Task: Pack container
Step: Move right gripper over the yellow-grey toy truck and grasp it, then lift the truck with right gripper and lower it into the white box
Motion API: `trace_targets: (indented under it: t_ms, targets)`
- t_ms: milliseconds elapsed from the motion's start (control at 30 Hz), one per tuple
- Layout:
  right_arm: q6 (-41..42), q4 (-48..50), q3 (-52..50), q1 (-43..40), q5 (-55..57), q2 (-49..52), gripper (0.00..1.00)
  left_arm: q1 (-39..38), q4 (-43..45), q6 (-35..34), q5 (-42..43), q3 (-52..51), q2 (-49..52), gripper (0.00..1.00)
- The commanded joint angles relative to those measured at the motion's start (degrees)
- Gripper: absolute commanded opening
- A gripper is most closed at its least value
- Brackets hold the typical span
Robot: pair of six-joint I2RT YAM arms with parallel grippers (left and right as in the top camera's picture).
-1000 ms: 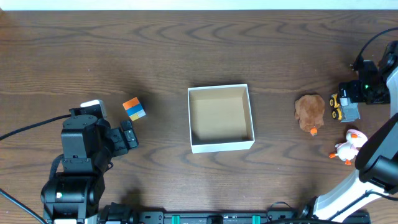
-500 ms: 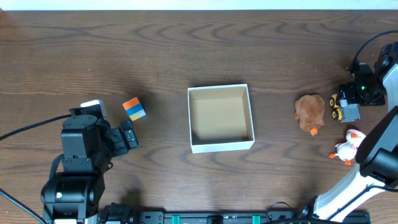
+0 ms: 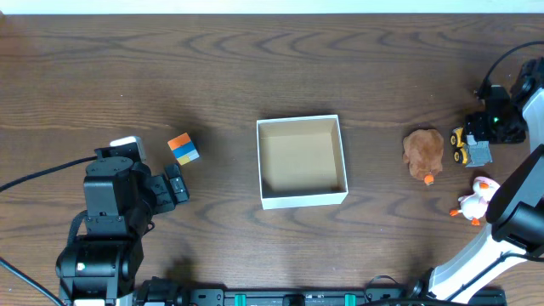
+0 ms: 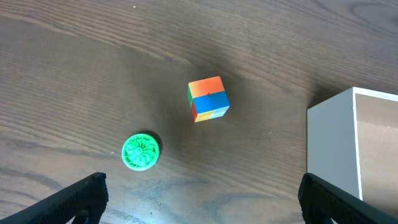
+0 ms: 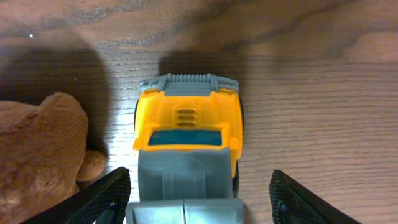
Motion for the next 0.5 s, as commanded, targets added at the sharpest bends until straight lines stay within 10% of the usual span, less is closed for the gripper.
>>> trace_targets:
  t_ms: [0, 467]
  targets:
    - [0.26, 0.48, -1.97, 0.15, -0.44, 0.74, 0.73, 0.28, -0.13, -0.57, -0.07, 1.44, 0.07, 0.98]
    - [0.31, 1.05, -2.16, 0.17, -0.44, 0.74, 0.61, 0.28, -0.13, -0.57, -0.07, 1.44, 0.07, 0.98]
